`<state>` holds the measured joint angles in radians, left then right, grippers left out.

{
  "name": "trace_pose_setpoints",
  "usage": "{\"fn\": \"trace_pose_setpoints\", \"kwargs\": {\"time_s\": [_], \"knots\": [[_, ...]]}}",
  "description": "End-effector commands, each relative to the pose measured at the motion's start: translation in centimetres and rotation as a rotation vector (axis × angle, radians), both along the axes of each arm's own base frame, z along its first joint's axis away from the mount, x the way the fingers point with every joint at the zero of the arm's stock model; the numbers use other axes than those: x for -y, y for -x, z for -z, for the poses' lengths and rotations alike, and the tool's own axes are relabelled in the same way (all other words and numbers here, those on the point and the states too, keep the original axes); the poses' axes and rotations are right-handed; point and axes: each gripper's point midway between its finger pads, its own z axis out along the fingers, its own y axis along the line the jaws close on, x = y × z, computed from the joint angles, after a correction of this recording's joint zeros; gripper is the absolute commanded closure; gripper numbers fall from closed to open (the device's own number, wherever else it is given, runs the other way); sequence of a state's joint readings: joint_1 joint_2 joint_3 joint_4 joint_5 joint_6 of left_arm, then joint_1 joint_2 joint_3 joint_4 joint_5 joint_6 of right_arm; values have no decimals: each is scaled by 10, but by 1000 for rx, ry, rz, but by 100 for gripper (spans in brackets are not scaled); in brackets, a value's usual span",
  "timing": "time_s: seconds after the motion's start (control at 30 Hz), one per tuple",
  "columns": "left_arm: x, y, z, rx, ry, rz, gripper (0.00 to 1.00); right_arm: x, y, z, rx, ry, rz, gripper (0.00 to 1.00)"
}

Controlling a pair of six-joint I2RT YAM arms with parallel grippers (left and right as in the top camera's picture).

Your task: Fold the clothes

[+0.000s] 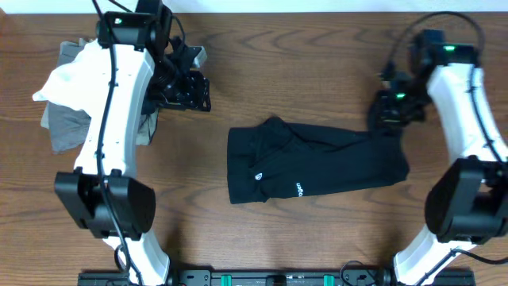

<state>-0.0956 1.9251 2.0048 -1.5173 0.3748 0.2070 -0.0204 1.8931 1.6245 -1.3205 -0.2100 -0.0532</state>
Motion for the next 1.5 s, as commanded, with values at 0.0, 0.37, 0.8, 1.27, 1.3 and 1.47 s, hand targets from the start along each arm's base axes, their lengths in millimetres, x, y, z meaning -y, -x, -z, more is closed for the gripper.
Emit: {"fn": "trace_pose_setpoints", "kwargs": {"time_s": [0.0, 0.37, 0.8, 1.27, 1.3, 1.47], "knots": [[-1, -1, -10, 34, -2, -3, 38, -35, 12, 8, -22, -13, -31, 98], [-1, -2, -11, 40, -1, -3, 38, -111, 46, 43, -47, -1, -210, 73], [-5, -2, -9, 42, -24, -5, 38, -49, 25, 26, -5, 6, -25, 71], [-4, -6, -10, 57, -22, -5, 37, -114, 78, 89, -88, -297, -110, 99], [-5, -6, -10, 57, -23, -5, 37, -130, 80, 84, -70, -366, -170, 99], [-5, -3, -9, 45, -24, -5, 37, -174, 88, 70, 13, -493, -396, 99]]}}
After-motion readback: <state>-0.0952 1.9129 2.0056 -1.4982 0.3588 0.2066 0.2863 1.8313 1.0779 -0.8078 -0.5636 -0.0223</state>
